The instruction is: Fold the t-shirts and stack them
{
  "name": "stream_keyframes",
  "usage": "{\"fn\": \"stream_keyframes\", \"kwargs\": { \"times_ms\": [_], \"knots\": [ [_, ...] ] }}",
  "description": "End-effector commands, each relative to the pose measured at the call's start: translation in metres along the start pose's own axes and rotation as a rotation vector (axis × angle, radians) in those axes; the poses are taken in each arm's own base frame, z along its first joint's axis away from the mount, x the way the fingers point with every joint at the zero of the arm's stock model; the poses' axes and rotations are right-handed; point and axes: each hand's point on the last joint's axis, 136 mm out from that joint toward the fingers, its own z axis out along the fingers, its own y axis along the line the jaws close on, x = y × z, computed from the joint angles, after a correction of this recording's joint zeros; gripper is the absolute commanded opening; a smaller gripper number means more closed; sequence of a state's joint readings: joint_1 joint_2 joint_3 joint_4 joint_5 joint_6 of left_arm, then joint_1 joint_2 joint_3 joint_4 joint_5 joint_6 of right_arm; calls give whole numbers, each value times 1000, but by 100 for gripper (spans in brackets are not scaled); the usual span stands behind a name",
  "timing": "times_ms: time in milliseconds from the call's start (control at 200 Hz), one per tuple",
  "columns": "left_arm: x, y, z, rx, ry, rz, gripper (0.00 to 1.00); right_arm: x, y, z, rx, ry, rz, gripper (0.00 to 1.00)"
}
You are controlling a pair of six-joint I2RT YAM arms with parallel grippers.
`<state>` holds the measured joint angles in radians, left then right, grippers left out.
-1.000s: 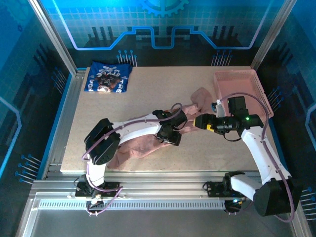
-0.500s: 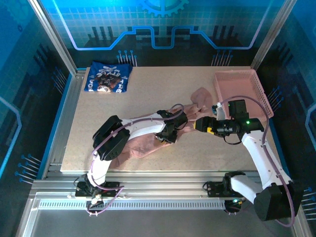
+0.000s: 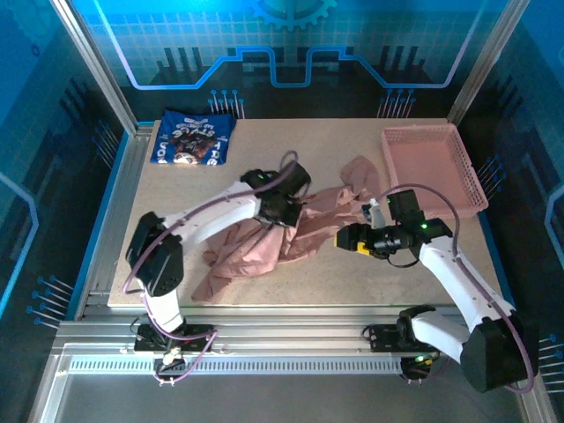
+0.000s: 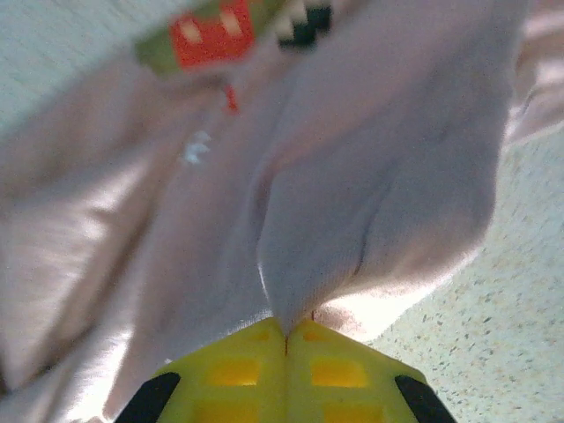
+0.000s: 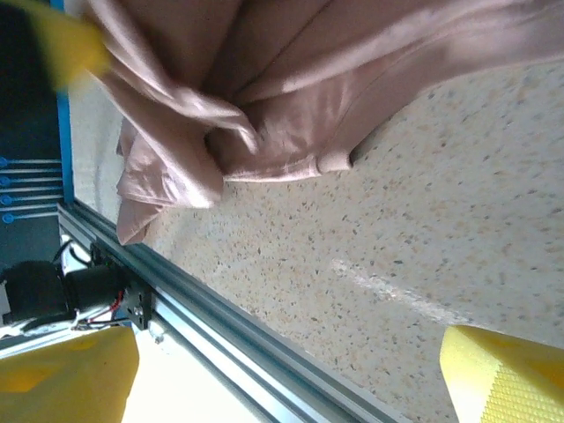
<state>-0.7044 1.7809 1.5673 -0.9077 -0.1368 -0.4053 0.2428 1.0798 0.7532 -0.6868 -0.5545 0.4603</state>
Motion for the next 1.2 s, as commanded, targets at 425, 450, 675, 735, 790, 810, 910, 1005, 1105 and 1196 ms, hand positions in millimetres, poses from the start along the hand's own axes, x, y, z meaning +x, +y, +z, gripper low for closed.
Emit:
{"fn": "stream_keyframes", "kwargs": {
  "times_ms": [425, 450, 675, 735, 790, 810, 910, 1005, 1105, 1196],
  "knots": [
    [-144, 196, -16, -19, -96, -36, 10, -13, -7, 118, 132, 62, 183, 70],
    [-146, 209, -16, -44, -101, -75, 15, -17, -7, 122, 139, 58, 186, 70],
    [-129, 277, -86, -169, -267, -454, 80, -28, -7, 154, 246, 106, 194, 53],
    [-114, 251, -101, -52, -281, -486, 84, -32, -14, 159, 273, 92, 216, 45],
    [-88, 223, -105, 32, -256, -515, 86, -38, -18, 159, 298, 82, 229, 33],
    [-77, 211, -104, 68, -234, -523, 86, -39, -19, 158, 308, 83, 231, 27],
    [-10, 167, -84, 138, -98, -550, 85, -50, -18, 143, 349, 71, 196, 9],
    [61, 146, -53, 138, 53, -598, 84, -58, -11, 116, 380, 51, 144, 1],
    [106, 136, -27, 142, 123, -650, 83, -56, -13, 90, 409, 36, 123, 0],
    [114, 127, -5, 167, 117, -660, 84, -46, -24, 77, 422, 45, 141, 1]
  ]
}}
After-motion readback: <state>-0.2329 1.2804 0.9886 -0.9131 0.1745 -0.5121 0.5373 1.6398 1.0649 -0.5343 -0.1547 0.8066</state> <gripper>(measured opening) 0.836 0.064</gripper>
